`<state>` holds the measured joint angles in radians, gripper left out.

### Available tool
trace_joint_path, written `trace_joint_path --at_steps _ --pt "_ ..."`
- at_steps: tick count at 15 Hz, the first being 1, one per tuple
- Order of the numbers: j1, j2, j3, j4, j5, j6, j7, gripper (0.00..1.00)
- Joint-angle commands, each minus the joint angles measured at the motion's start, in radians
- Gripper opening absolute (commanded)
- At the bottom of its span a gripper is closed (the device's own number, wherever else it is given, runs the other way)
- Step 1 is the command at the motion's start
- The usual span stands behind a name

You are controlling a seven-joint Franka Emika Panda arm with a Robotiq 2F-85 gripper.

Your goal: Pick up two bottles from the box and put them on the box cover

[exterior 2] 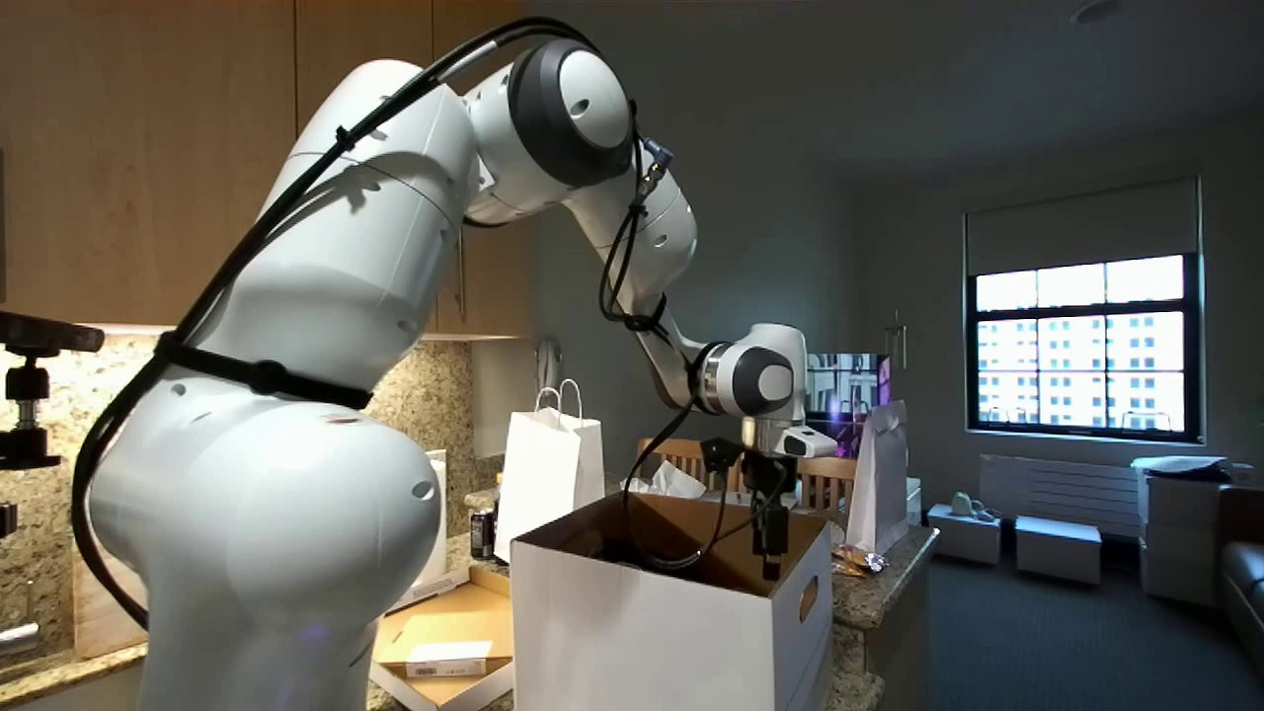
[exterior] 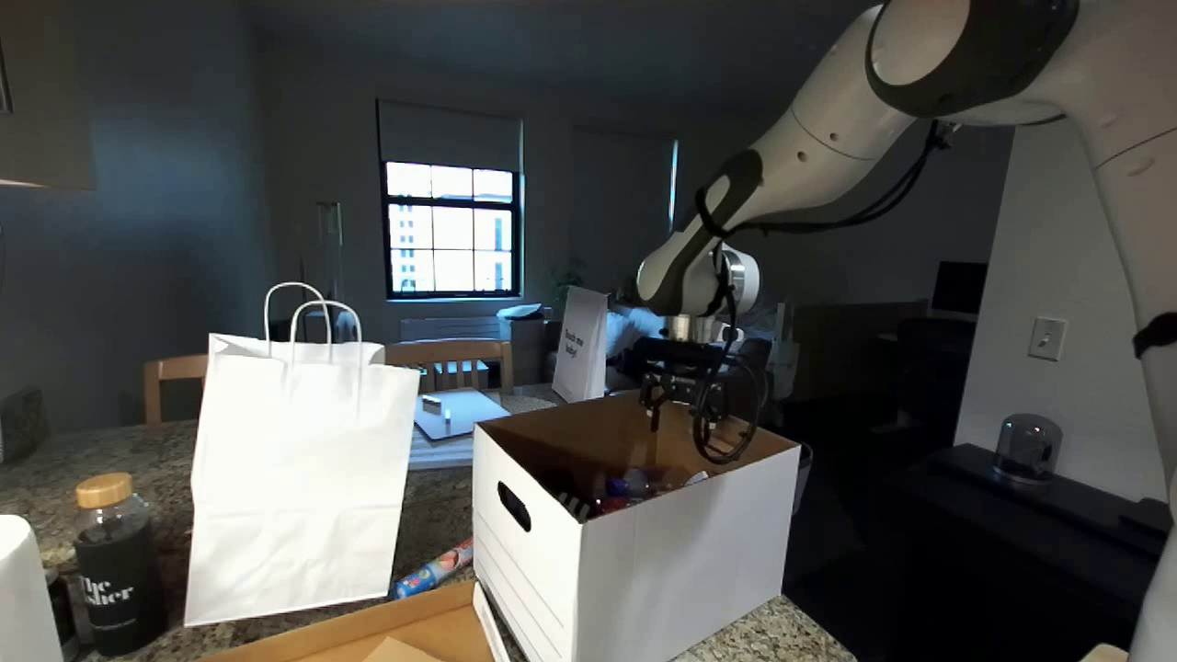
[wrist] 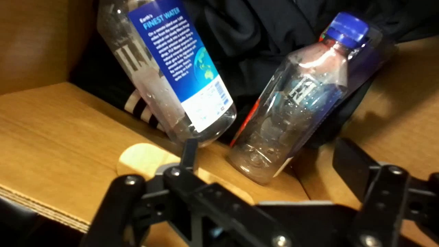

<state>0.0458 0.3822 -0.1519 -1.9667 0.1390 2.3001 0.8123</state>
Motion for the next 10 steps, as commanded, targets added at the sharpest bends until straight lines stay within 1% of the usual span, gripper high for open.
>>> trace_joint_path --at_steps 1,4,6,8,9,10 --pt "-0.032 0.06 0.033 0.105 -0.015 -0.098 -0.11 1.0" --pt "-0.039 0.11 0.045 0.195 0.007 -0.19 -0.173 1.0" --pt "-0.038 0.134 0.041 0.242 0.003 -0.249 -0.182 1.0" --pt "-0.043 0.14 0.042 0.278 0.007 -0.297 -0.193 1.0" --pt "-0.05 0.136 0.049 0.294 0.012 -0.328 -0.223 1.0" --pt "-0.026 0.133 0.034 0.255 -0.003 -0.268 -0.164 1.0"
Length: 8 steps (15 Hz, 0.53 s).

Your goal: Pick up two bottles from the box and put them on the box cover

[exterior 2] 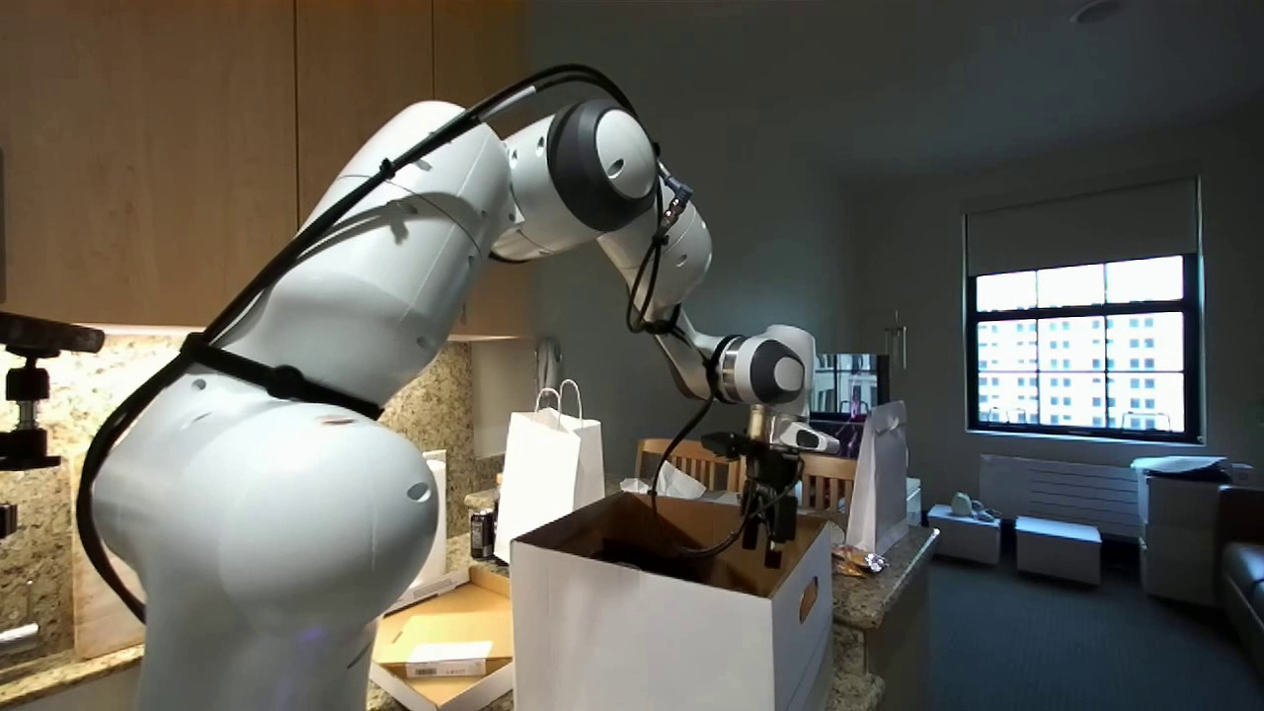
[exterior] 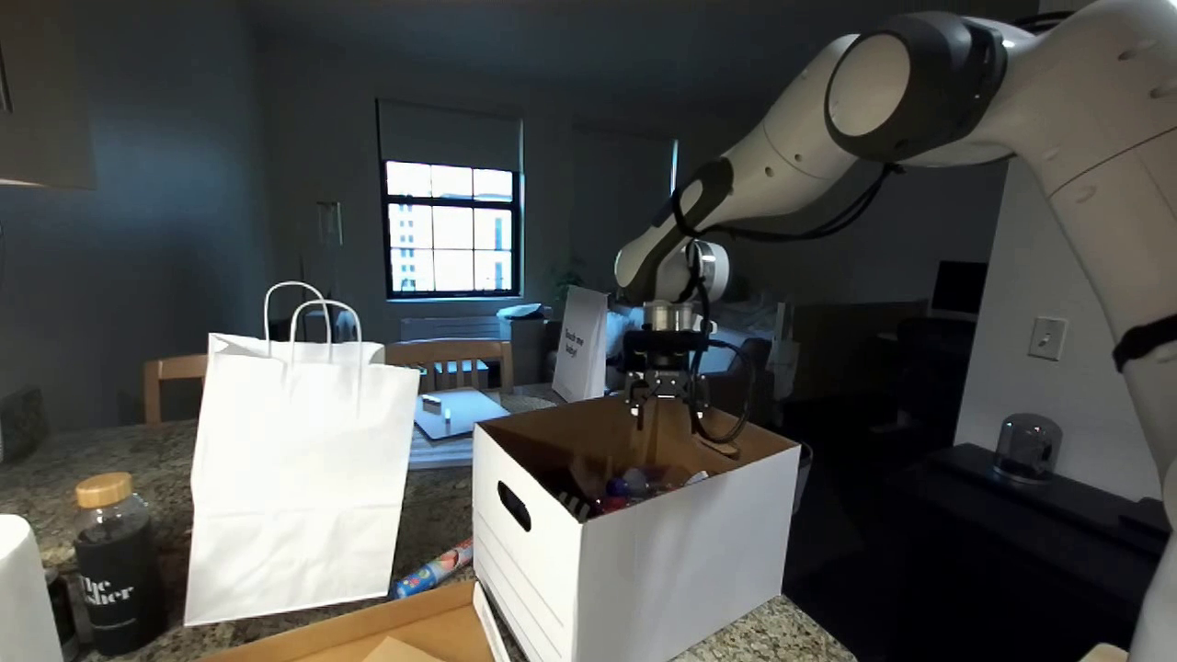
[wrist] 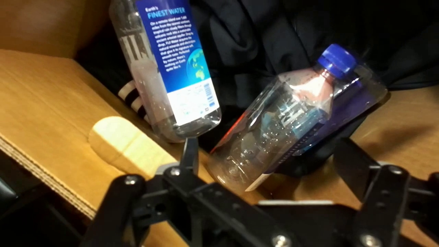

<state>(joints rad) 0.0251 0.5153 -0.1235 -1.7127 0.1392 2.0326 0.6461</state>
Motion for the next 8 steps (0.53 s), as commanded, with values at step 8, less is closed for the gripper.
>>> trace_joint_path --at_steps 8 --pt "-0.012 0.005 0.011 0.034 -0.001 -0.037 -0.02 1.0"
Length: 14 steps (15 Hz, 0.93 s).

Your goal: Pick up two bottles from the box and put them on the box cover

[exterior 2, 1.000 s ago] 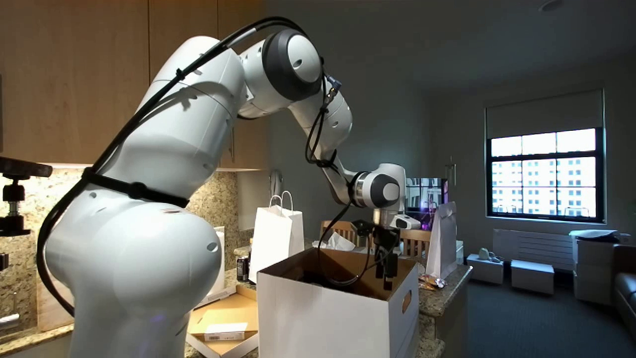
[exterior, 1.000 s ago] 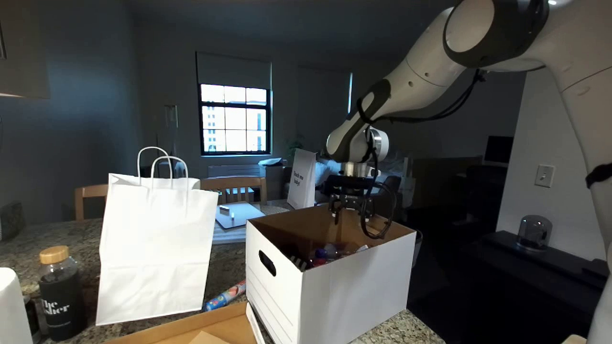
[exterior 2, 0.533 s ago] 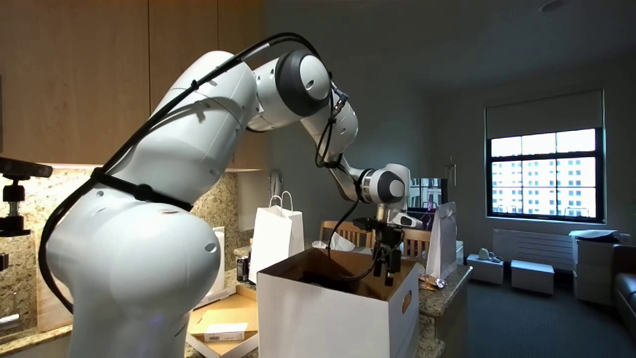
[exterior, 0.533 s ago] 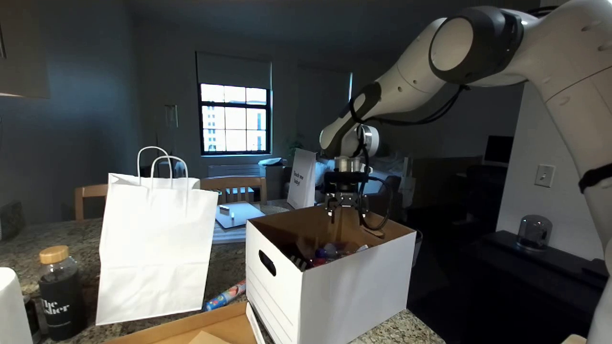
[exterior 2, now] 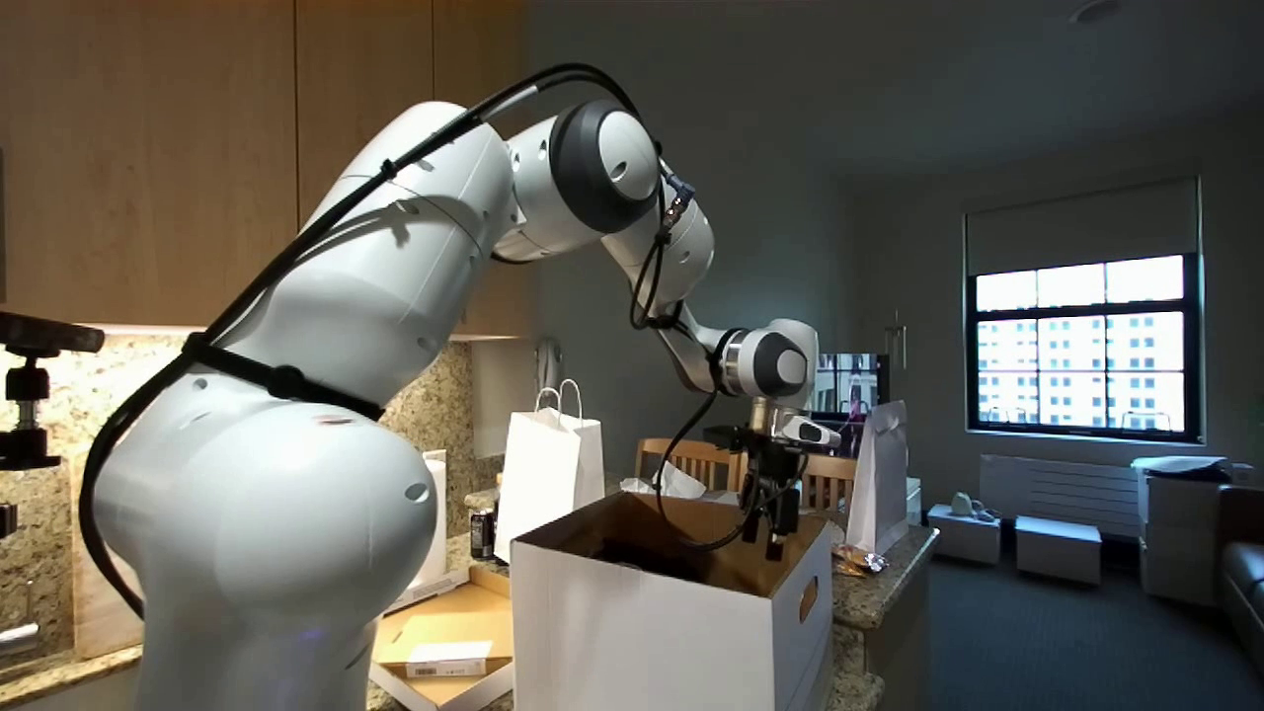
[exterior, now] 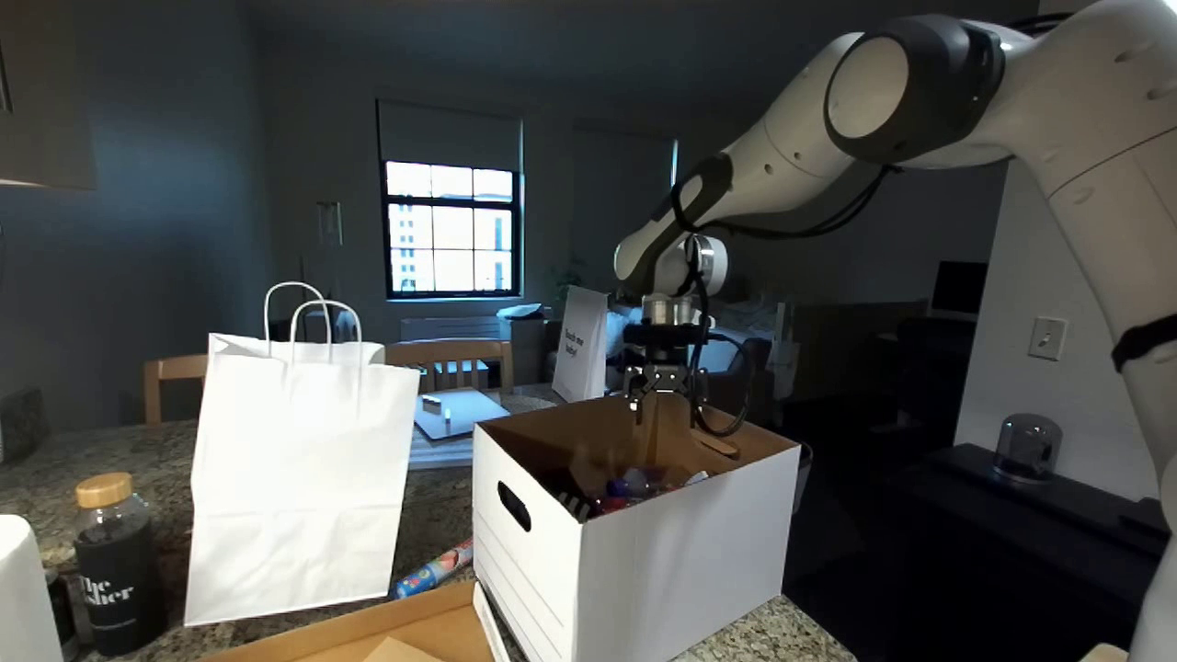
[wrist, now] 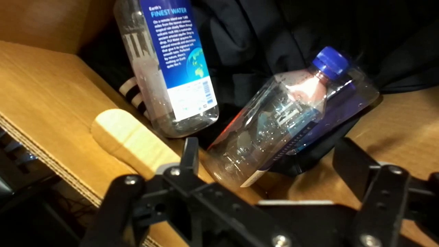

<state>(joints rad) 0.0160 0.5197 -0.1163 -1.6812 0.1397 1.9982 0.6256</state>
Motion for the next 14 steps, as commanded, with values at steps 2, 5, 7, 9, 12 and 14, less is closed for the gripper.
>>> trace_joint_path --at_steps 2,5,7,9,12,14 --pt "-0.009 0.03 -0.001 0.051 -0.013 -0.027 -0.012 1.0" --pt "-0.017 0.124 0.012 0.205 -0.01 -0.092 -0.041 1.0" --pt "-0.007 0.181 0.013 0.29 -0.018 -0.114 -0.037 1.0" --pt "-0.009 0.252 0.032 0.386 -0.012 -0.197 -0.071 1.0" --pt "-0.027 0.327 0.058 0.521 0.009 -0.365 -0.16 1.0" --pt "-0.031 0.361 0.057 0.618 -0.008 -0.496 -0.202 1.0"
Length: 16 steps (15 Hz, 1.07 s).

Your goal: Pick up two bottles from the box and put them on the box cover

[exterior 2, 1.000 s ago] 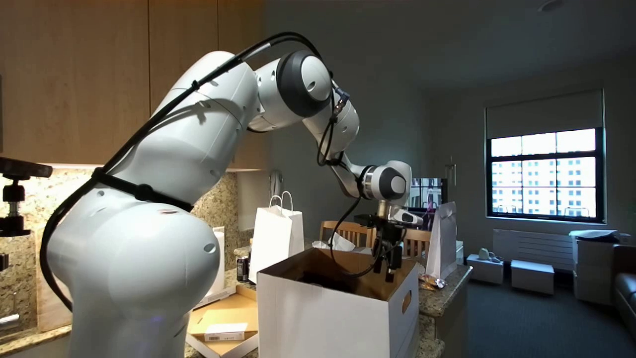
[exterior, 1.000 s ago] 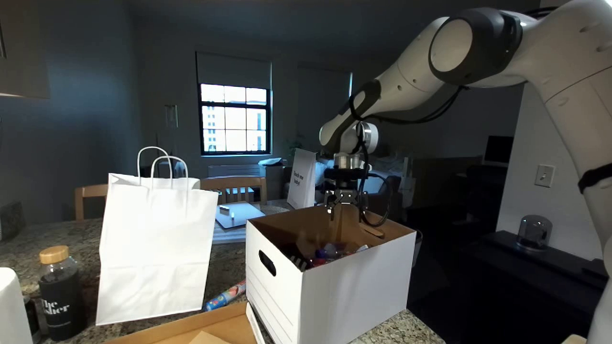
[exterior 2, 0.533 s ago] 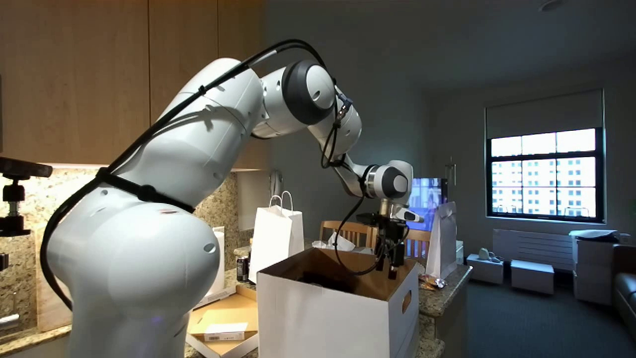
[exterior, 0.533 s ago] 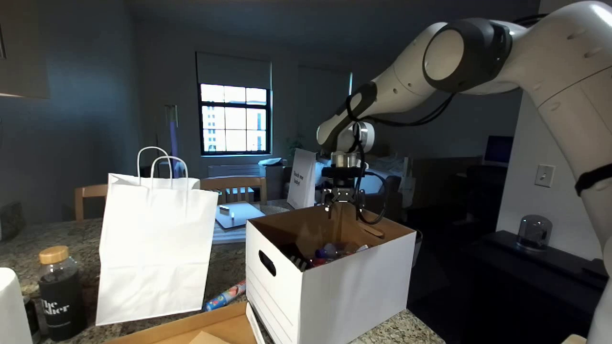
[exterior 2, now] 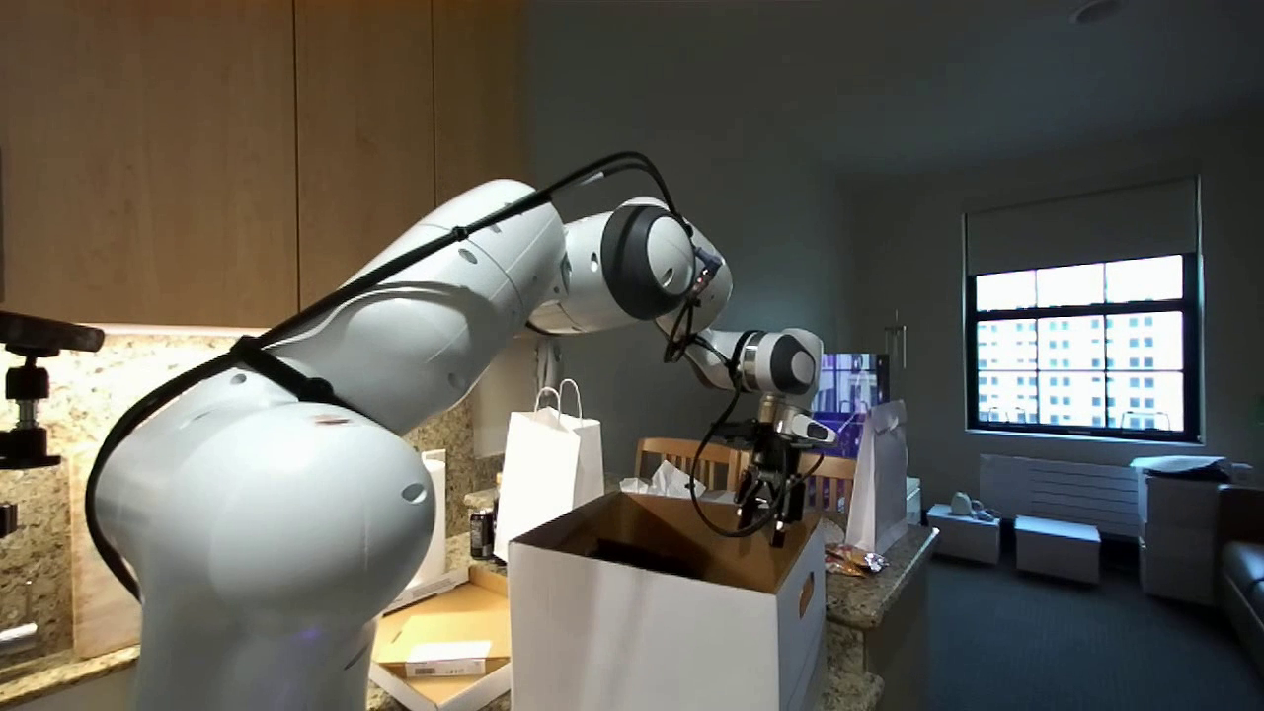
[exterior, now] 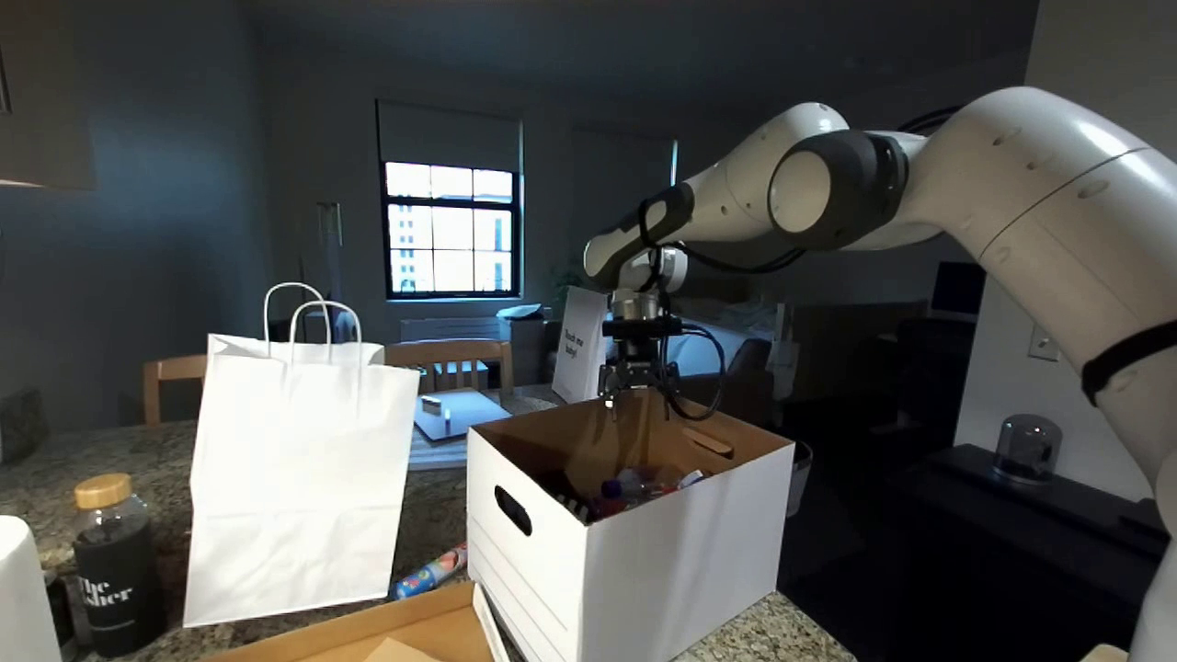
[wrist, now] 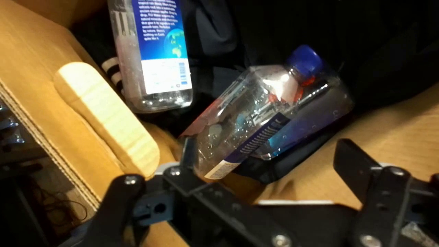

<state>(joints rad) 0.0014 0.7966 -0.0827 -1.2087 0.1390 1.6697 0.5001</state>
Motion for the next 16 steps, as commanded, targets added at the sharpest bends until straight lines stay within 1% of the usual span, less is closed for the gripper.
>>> trace_joint_path --at_steps 1,3,5,7,10,12,13,16 --pt "-0.013 0.102 0.02 0.189 -0.015 -0.221 -0.084 1.0" --pt "0.003 0.114 0.011 0.226 -0.026 -0.259 -0.073 1.0" --pt "0.022 0.104 0.004 0.226 -0.036 -0.231 -0.051 1.0" --pt "0.037 0.081 -0.016 0.195 -0.047 -0.133 -0.014 1.0" --pt "0.045 0.032 -0.038 0.134 -0.032 0.05 0.059 1.0" --pt "0.046 0.008 -0.045 0.092 -0.027 0.062 0.1 1.0" --pt "0.034 -0.005 -0.032 0.082 -0.019 0.03 0.112 1.0" --pt "0.036 -0.054 -0.03 0.019 -0.015 0.038 0.161 1.0"
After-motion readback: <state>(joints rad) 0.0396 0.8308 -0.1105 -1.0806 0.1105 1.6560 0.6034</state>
